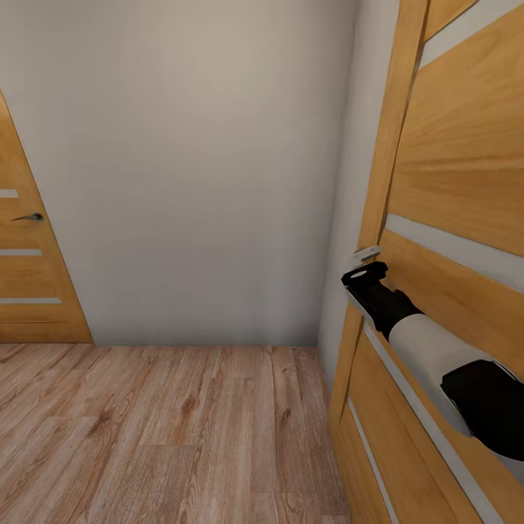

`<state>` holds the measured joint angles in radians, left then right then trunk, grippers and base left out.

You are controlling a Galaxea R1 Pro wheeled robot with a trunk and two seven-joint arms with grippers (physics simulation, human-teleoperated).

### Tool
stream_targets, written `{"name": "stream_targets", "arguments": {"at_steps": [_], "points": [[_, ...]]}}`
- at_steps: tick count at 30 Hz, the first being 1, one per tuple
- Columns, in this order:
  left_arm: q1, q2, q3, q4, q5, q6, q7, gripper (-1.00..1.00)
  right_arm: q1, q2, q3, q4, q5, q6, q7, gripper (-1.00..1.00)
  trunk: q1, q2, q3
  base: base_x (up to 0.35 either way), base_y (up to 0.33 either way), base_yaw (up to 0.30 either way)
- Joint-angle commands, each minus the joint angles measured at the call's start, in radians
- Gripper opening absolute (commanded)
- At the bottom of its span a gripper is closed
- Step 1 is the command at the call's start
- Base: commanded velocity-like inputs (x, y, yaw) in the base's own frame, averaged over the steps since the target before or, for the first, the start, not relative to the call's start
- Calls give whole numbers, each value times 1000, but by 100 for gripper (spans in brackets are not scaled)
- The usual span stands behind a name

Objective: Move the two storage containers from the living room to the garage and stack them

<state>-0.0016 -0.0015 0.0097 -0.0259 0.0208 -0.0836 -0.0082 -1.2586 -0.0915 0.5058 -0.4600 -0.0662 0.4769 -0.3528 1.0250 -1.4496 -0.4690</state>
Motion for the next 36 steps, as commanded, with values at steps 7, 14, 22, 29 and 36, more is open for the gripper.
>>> {"name": "stream_targets", "arguments": {"at_steps": [7,14,22,29,36], "points": [[0,0,1,-1,2,-2,0,100,-1,-75,5,29,-3,0,-9,100,0,0,-1,0,0,0],[0,0,1,-1,2,-2,0,100,-1,-92,5,29,-3,-7,-9,100,0,0,-1,0,0,0],[0,0,2,-1,2,-2,0,100,-1,-64,8,27,-3,2,-9,100,0,0,-1,0,0,0],[0,0,2,-1,2,-2,0,100,-1,38,8,27,-1,9,-11,100,0,0,-1,0,0,0],[0,0,4,-1,2,-2,0,100,-1,153,8,29,-1,21,-14,100,0,0,-1,0,0,0]]}}
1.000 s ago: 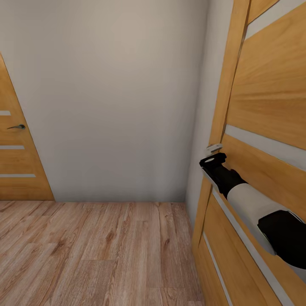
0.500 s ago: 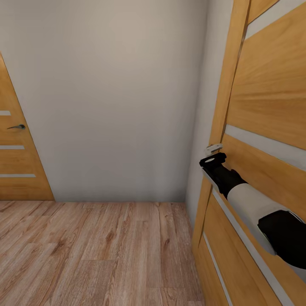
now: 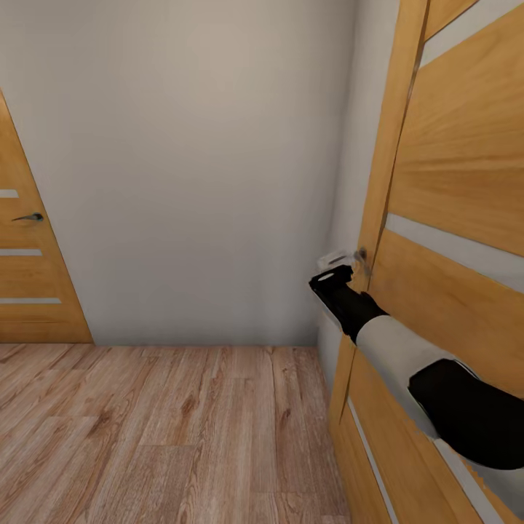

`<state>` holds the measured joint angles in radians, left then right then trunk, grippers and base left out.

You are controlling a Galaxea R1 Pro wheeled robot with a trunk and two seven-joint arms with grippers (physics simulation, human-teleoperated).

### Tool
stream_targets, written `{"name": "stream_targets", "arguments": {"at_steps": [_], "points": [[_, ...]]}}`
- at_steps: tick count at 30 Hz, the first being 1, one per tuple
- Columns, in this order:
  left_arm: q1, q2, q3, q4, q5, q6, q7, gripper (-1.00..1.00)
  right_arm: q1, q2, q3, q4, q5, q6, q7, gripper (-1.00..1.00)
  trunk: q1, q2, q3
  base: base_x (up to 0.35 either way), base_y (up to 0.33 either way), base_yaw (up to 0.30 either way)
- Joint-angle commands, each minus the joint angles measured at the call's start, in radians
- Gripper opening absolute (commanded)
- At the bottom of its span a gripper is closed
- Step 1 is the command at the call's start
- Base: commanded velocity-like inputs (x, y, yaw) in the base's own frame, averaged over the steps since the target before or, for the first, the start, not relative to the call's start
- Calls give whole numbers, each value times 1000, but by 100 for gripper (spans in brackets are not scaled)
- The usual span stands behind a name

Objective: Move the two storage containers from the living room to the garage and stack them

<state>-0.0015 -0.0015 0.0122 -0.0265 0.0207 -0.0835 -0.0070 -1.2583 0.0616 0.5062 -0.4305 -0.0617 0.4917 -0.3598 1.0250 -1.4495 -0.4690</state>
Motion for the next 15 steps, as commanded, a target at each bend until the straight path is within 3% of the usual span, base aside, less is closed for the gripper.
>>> {"name": "stream_targets", "arguments": {"at_steps": [1,7,10,15], "points": [[0,0,1,0,2,-2,-1,100,-1,17,8,-1,-6,14,-9,100,0,-1,-1,0,0,0],[0,0,2,0,2,-2,-1,100,-1,96,5,-1,-6,34,-33,100,0,-1,-1,0,0,0],[0,0,2,0,2,-2,-1,100,-1,113,3,-1,-10,34,-31,100,0,-1,-1,0,0,0],[0,-1,2,0,2,-2,-1,100,38,113,3,40,-15,33,-18,100,0,-1,-1,0,0,0]]}}
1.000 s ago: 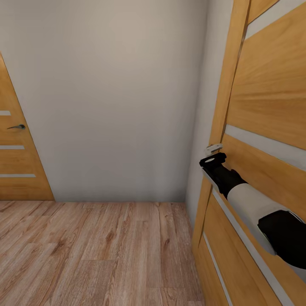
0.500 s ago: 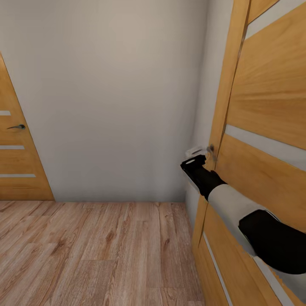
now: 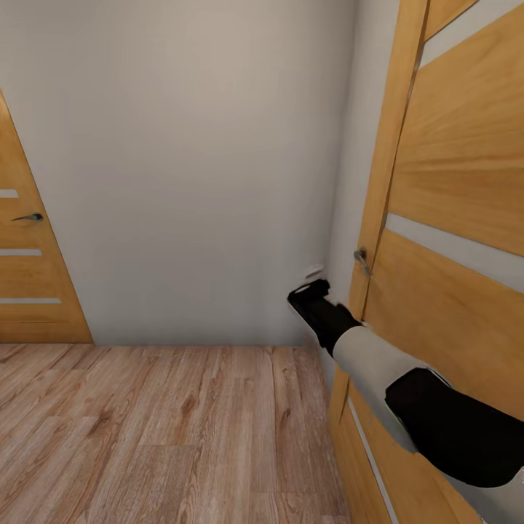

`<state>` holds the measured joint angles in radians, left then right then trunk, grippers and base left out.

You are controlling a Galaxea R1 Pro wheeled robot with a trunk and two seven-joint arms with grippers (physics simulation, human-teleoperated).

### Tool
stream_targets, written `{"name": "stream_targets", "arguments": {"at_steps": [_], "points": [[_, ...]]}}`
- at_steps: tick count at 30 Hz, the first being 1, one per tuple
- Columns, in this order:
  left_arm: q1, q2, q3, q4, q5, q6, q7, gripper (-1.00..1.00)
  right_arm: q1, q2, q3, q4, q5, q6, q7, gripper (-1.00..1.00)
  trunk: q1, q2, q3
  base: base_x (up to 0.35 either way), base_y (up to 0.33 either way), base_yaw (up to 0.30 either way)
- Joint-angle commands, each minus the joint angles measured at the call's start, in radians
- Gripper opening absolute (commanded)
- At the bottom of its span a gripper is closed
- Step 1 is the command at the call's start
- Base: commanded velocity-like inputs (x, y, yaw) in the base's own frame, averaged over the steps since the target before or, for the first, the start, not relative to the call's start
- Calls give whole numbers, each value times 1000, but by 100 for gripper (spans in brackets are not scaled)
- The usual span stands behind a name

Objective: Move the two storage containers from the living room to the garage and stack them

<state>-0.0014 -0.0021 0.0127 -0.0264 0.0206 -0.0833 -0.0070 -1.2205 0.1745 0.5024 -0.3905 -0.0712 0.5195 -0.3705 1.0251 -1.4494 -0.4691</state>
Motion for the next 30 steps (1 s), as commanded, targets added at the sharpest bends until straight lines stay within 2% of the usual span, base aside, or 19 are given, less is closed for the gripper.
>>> {"name": "stream_targets", "arguments": {"at_steps": [1,5,9,13,19,23,27,30], "points": [[0,0,1,0,2,-3,-1,100,19,0,7,7,-10,5,-4,100,0,-1,-1,0,0,0],[0,-1,1,0,2,-3,-1,100,95,0,7,17,-36,1,17,100,0,-1,-1,0,0,0],[0,-1,1,0,2,-3,-1,100,164,0,8,19,-44,-7,41,100,0,-1,-1,0,0,0],[0,-1,1,0,2,-3,-1,100,196,0,8,19,-45,-8,62,100,0,-1,-1,0,0,0],[0,-1,1,0,1,-3,-1,100,209,0,7,23,-47,-7,112,100,0,-1,-1,0,0,0],[0,0,1,0,2,-3,-1,100,214,0,7,23,-48,-9,116,100,0,-1,-1,0,0,0],[0,0,1,0,2,-3,-1,100,253,0,8,23,-47,-17,117,100,0,-1,-1,0,0,0],[0,1,1,0,2,-3,-1,100,331,0,8,22,-46,-55,117,100,0,-1,-1,0,0,0]]}}
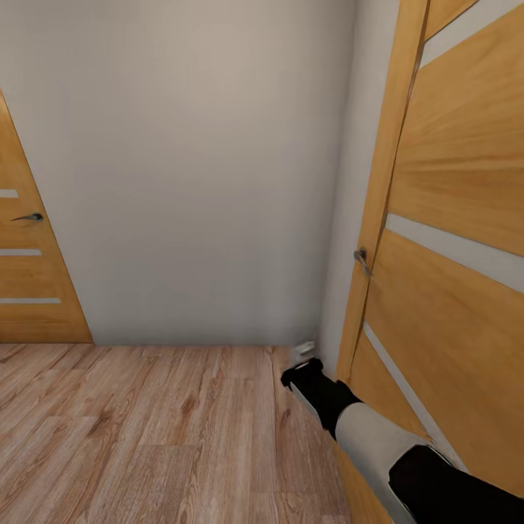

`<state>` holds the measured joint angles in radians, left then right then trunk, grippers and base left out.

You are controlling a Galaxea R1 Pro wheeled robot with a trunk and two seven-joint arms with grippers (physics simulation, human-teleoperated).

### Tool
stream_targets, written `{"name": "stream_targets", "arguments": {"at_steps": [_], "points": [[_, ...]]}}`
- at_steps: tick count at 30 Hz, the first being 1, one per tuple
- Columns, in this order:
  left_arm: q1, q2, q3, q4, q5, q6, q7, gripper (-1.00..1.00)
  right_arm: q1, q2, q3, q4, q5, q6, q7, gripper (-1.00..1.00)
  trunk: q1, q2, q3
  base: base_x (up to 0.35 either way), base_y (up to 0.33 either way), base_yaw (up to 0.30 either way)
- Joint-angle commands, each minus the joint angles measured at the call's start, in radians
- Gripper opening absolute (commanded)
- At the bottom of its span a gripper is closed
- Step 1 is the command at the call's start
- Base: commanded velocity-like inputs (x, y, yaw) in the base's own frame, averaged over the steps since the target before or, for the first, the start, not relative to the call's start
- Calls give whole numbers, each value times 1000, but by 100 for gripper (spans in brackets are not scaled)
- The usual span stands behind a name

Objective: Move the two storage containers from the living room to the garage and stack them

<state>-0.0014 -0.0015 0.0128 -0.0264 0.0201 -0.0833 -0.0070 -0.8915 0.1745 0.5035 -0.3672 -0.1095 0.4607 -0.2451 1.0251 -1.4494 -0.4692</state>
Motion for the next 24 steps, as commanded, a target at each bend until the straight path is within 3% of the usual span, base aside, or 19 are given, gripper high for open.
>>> {"name": "stream_targets", "arguments": {"at_steps": [1,6,14,16,19,24], "points": [[0,0,1,0,2,-3,-1,100,26,0,7,-1,-7,-11,-8,100,0,-1,-1,0,0,0],[0,0,1,0,3,-3,-1,100,121,0,7,-1,-8,-59,-6,100,0,-1,-1,0,0,0],[0,0,1,0,2,-3,-1,100,186,0,12,31,-2,-87,-5,100,0,-1,-1,0,0,0],[0,0,1,0,3,-2,-1,100,195,0,12,95,-2,-111,-5,100,0,-1,-1,0,0,0],[0,0,1,0,3,-3,-1,100,200,0,12,280,-2,-236,-5,100,0,-1,-1,0,0,0],[0,0,1,0,3,-3,-1,100,238,0,12,380,-1,-344,-4,100,0,-1,-1,0,0,0]]}}
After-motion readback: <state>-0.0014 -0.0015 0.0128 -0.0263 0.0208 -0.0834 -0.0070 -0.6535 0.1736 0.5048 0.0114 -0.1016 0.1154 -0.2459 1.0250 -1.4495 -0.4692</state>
